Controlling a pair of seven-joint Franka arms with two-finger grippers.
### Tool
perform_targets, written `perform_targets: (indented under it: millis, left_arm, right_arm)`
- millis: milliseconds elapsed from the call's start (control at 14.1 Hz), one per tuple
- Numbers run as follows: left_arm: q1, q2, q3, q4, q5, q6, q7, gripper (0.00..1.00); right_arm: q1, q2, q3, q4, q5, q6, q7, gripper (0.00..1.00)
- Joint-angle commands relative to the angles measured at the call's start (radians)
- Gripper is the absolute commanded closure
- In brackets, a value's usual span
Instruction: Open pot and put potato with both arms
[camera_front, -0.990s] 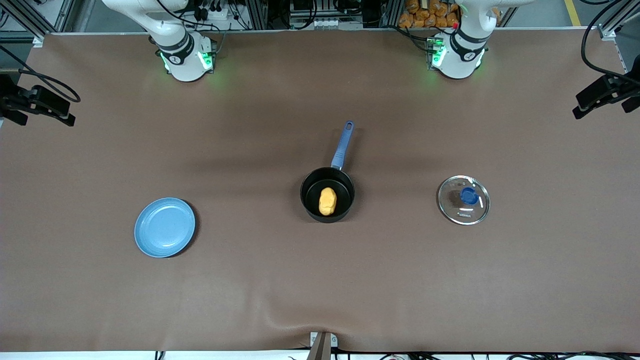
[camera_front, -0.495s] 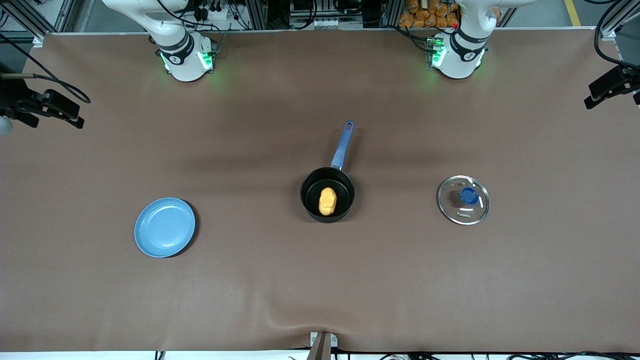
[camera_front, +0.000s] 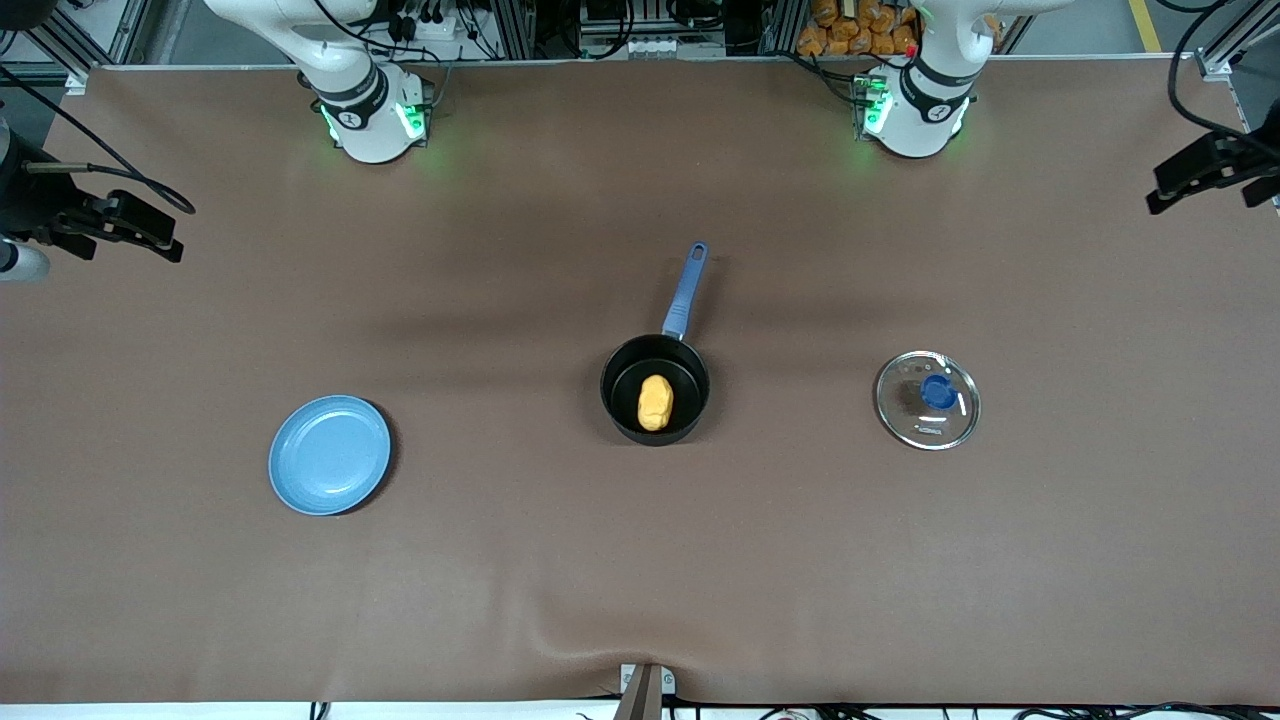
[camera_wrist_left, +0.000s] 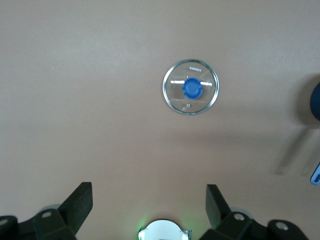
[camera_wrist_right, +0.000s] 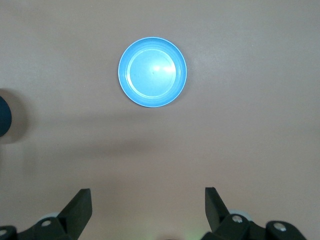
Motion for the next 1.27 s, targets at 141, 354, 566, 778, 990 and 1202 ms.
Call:
perform_targets:
  millis: [141, 354, 566, 778, 990, 1202]
  left_arm:
    - [0.036, -0.024, -0.1, -0.029, 0.015, 0.001, -0.054, 0.0]
    - [0.03, -0.013, -0.102, -0.021, 0.015, 0.016, -0.067, 0.0]
    - [0.028, -0.008, -0.102, -0.018, 0.01, 0.016, -0.064, 0.0]
    - [0.027, -0.008, -0.102, -0.007, 0.01, 0.016, -0.064, 0.0]
    - [0.025, -0.013, -0.117, 0.002, 0.012, 0.015, -0.068, 0.0]
    - [0.027, -0.018, -0.123, 0.005, 0.012, 0.015, -0.067, 0.0]
  right_arm:
    - [-0.027, -0.001, 0.018, -0.011, 0.014, 0.015, 0.014, 0.0]
    - [-0.024, -0.001, 0.018, -0.005, 0.014, 0.009, 0.014, 0.0]
    - [-0.034, 0.002, 0.015, -0.005, 0.012, 0.014, 0.014, 0.0]
    - [-0.05, 0.003, 0.012, 0.002, 0.014, 0.021, 0.014, 0.0]
    - [-0.056, 0.02, 0.012, 0.003, 0.012, 0.012, 0.0, 0.0]
    - [-0.06, 0.02, 0.012, 0.018, 0.012, 0.01, -0.009, 0.0]
